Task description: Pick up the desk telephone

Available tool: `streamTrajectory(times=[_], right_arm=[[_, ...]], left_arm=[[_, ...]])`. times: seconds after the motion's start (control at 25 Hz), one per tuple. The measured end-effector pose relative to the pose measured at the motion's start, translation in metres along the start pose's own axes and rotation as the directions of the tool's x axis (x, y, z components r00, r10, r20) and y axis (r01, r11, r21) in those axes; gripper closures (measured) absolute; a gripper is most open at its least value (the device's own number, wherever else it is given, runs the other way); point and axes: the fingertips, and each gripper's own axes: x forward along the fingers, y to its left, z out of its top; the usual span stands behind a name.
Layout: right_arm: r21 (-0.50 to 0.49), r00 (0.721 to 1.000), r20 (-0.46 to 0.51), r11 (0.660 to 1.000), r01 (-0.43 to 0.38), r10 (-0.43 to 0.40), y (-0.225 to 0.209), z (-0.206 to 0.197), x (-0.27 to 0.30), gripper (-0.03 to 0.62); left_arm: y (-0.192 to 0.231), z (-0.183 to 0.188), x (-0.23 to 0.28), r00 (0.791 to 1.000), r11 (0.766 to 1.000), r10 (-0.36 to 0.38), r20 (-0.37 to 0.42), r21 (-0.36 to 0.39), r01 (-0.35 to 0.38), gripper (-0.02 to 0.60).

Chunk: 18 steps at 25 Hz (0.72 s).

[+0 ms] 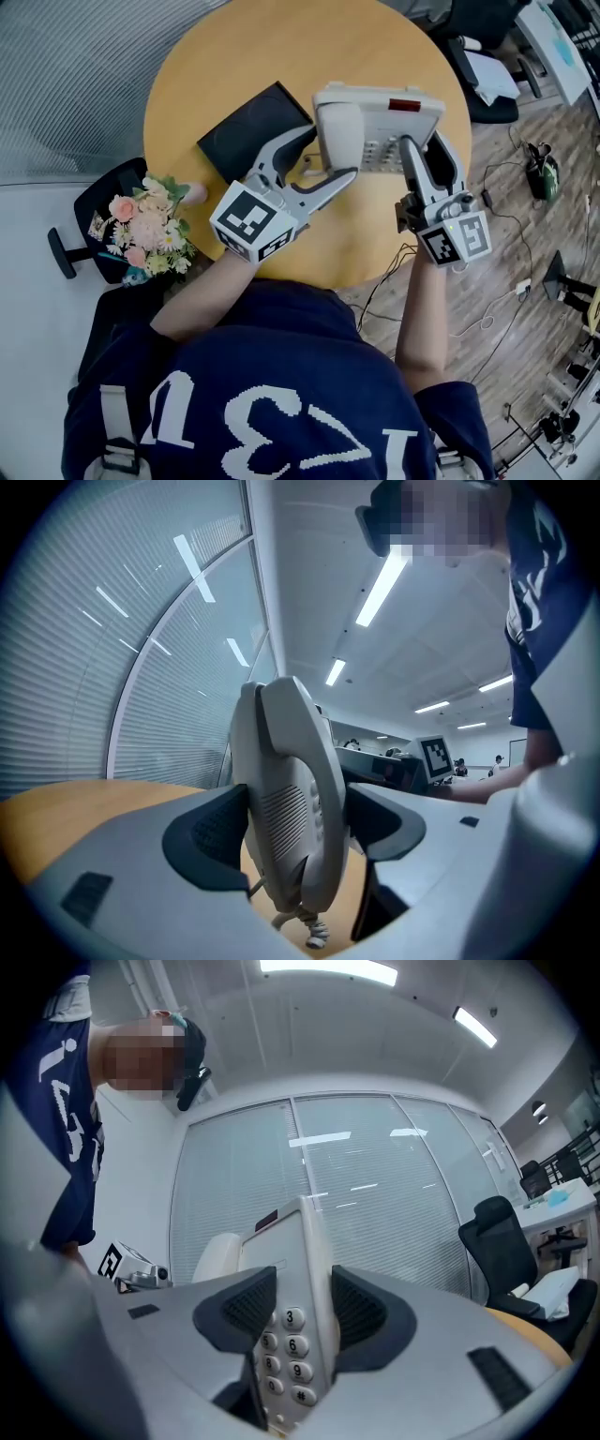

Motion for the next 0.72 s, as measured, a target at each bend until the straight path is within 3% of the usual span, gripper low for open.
streamTrajectory(times=[0.72], right_arm=[[-0.023,0.998,0.062,1.000,0.004,-0.003,0.015,0.019,-0.004,0.396]], left_arm=[[-0.007,0.022,-0.012,0.998,0.999,-0.007,0.057,0.045,0.005,0.252]])
